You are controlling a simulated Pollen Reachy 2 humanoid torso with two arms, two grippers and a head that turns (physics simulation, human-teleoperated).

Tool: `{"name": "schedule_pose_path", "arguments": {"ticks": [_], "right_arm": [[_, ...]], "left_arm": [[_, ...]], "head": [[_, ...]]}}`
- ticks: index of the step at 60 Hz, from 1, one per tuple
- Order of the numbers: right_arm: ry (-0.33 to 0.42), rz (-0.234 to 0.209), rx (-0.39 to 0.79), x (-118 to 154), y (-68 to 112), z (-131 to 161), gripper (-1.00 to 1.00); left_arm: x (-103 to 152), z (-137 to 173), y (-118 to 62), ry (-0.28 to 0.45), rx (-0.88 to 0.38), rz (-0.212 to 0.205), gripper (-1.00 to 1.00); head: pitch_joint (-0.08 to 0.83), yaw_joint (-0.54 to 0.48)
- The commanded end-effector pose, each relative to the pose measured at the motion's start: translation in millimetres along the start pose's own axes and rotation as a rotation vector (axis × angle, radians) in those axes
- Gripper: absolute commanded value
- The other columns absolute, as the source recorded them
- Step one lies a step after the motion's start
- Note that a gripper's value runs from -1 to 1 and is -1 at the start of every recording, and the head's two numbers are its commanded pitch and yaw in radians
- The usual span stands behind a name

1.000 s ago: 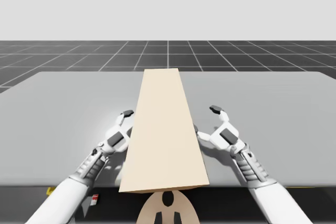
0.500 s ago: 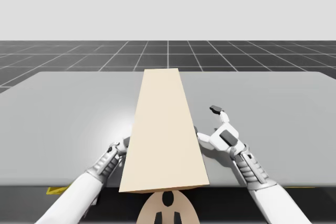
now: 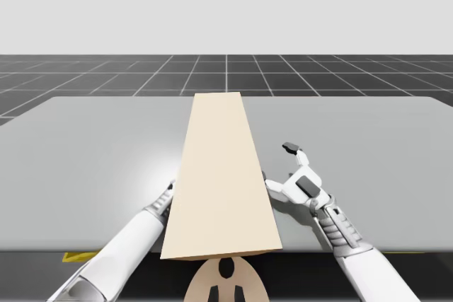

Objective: Retrieve the object from inside the box.

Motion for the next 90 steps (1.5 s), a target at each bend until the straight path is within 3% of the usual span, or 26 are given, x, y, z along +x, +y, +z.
{"name": "schedule_pose_path", "arguments": {"ticks": [1, 4, 5, 6, 7, 8, 10, 25, 34, 46, 63, 84, 90], "right_arm": [[0.002, 0.007, -0.002, -1, -0.6, 0, -1.0], [0.003, 0.008, -0.003, -1, -0.7, 0, -1.0], [0.003, 0.008, -0.004, -1, -0.8, 0, -1.0], [0.003, 0.008, -0.005, -1, -0.9, 0, -1.0], [0.003, 0.007, -0.005, -1, -1.0, 0, -1.0], [0.003, 0.007, -0.005, -1, -1.1, 0, -1.0], [0.003, 0.007, -0.005, -1, -1.0, 0, -1.0], [0.005, 0.007, -0.012, -1, -1.0, 0, -1.0], [0.004, 0.006, -0.015, -1, -1.3, 1, -1.0], [-0.002, 0.007, -0.022, 0, -3.1, 1, -1.0], [-0.011, 0.003, -0.025, 2, -7.5, 3, -1.0], [-0.013, 0.009, -0.029, 2, -12.8, 9, -1.0], [-0.015, 0.006, -0.039, 1, -16.5, 12, -1.0]], "left_arm": [[-8, -20, -10.2, 0.013, -0.084, 0.029, -1.0], [-8, -22, -12.1, 0.011, -0.097, 0.041, -0.97], [-9, -23, -13.3, 0.012, -0.105, 0.043, -0.77], [-9, -23, -13.8, 0.011, -0.108, 0.041, -0.44], [-11, -24, -14.8, 0.017, -0.121, 0.051, 0.45], [-11, -24, -15.4, 0.018, -0.123, 0.051, 0.94], [-12, -24, -17.0, 0.023, -0.128, 0.053, 0.99], [-21, -11, -19.7, 0.059, -0.142, 0.071, 1.0], [-14, 13, -11.7, 0.044, -0.08, 0.058, 1.0], [-7, 81, 7.8, 0.019, 0.074, 0.053, 1.0], [-4, 162, 14.4, -0.021, 0.248, 0.055, 1.0], [-7, 242, 26.4, -0.043, 0.463, 0.073, 1.0], [2, 256, 37.4, -0.053, 0.524, 0.049, 1.0]], "head": [[0.019, -0.05], [0.02, -0.05], [0.021, -0.05], [0.021, -0.05], [0.021, -0.05], [0.021, -0.05], [0.022, -0.05], [0.022, -0.05], [0.025, -0.04], [0.021, -0.04], [0.018, -0.04], [0.012, -0.04], [0.011, -0.04]]}}
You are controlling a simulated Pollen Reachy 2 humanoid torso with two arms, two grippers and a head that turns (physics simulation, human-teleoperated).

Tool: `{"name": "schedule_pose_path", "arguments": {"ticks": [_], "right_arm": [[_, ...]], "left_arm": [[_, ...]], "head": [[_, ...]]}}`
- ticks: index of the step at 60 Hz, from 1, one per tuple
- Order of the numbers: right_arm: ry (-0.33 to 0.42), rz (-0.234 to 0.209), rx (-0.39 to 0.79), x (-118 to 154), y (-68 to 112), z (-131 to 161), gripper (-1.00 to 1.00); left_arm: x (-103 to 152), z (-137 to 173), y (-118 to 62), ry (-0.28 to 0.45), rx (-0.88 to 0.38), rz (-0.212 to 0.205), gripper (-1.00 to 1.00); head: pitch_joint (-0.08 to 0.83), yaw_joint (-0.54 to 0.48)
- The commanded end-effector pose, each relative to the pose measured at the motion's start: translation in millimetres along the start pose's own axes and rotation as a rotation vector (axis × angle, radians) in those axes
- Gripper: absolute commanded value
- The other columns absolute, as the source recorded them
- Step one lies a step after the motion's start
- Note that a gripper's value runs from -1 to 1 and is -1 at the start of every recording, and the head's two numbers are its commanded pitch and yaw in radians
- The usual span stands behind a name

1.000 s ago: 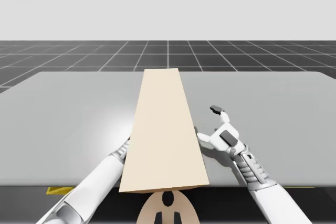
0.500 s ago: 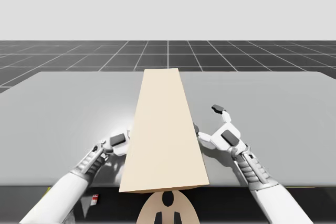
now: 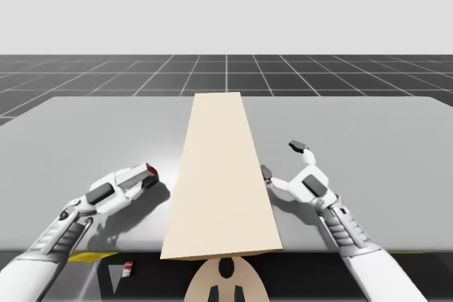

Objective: Retrieve the object from inside the box.

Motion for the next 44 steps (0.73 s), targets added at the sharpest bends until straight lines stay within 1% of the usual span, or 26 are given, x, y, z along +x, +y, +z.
{"name": "schedule_pose_path", "arguments": {"ticks": [1, 3, 4, 9, 10, 13, 14, 16, 20, 22, 23, 26, 27, 36, 37, 38, 40, 41, 42, 44], "right_arm": [[0.0, -0.006, -0.013, -1, -5.0, 5, -1.0], [0.0, 0.004, -0.017, -1, -5.6, 5, -1.0], [-0.001, 0.001, -0.02, -1, -6.3, 6, -1.0], [0.001, 0.007, -0.025, -2, -7.8, 8, -1.0], [0.002, 0.006, -0.026, -2, -8.1, 9, -1.0], [0.005, 0.017, -0.028, -2, -8.5, 9, -1.0], [0.002, 0.02, -0.028, -2, -8.9, 10, -1.0], [0.002, 0.02, -0.028, -2, -8.9, 10, -1.0], [0.002, 0.023, -0.032, -1, -9.5, 10, -1.0], [0.002, 0.024, -0.033, -2, -9.6, 10, -1.0], [0.004, 0.03, -0.035, -2, -9.4, 10, -1.0], [0.006, 0.032, -0.036, -2, -9.2, 10, -1.0], [0.007, 0.034, -0.036, -2, -9.0, 10, -1.0], [0.009, 0.042, -0.033, -3, -9.0, 9, -1.0], [0.011, 0.041, -0.033, -3, -8.8, 9, -1.0], [0.013, 0.043, -0.039, -3, -8.6, 9, -1.0], [0.014, 0.047, -0.041, -3, -8.6, 8, -1.0], [0.015, 0.046, -0.042, -3, -8.5, 8, -1.0], [0.019, 0.04, -0.044, -3, -8.5, 8, -1.0], [0.018, 0.045, -0.052, -3, -8.6, 7, -1.0]], "left_arm": [[19, 17, 27.2, -0.052, 0.109, -0.033, 1.0], [24, 18, 32.7, -0.057, 0.127, -0.045, 1.0], [29, 18, 38.1, -0.064, 0.142, -0.051, 1.0], [43, 17, 50.2, -0.079, 0.185, -0.067, 1.0], [48, 15, 55.3, -0.084, 0.201, -0.075, 1.0], [55, 13, 60.0, -0.088, 0.217, -0.082, 1.0], [61, 11, 64.3, -0.089, 0.23, -0.093, 1.0], [65, 10, 67.2, -0.09, 0.238, -0.101, 1.0], [83, 3, 77.5, -0.096, 0.262, -0.122, 1.0], [85, 2, 78.8, -0.095, 0.27, -0.128, 1.0], [93, -1, 82.6, -0.098, 0.277, -0.141, 1.0], [106, -6, 88.2, -0.11, 0.285, -0.152, 1.0], [111, -8, 90.1, -0.109, 0.292, -0.166, 1.0], [154, -23, 98.6, -0.153, 0.315, -0.215, 1.0], [161, -26, 99.1, -0.162, 0.318, -0.223, 1.0], [168, -29, 99.5, -0.166, 0.326, -0.241, 1.0], [175, -32, 99.8, -0.177, 0.33, -0.257, 1.0], [180, -34, 100.1, -0.183, 0.33, -0.259, 1.0], [191, -38, 100.1, -0.206, 0.333, -0.262, 1.0], [199, -41, 99.7, -0.221, 0.337, -0.27, 1.0]], "head": [[0.01, -0.04], [0.009, -0.04], [0.008, -0.04], [0.007, -0.04], [0.007, -0.04], [0.007, -0.04], [0.007, -0.04], [0.007, -0.04], [0.006, -0.04], [0.006, -0.04], [0.006, -0.04], [0.006, -0.04], [0.006, -0.04], [0.009, -0.04], [0.01, -0.04], [0.011, -0.04], [0.013, -0.04], [0.014, -0.04], [0.016, -0.04], [0.017, -0.04]]}}
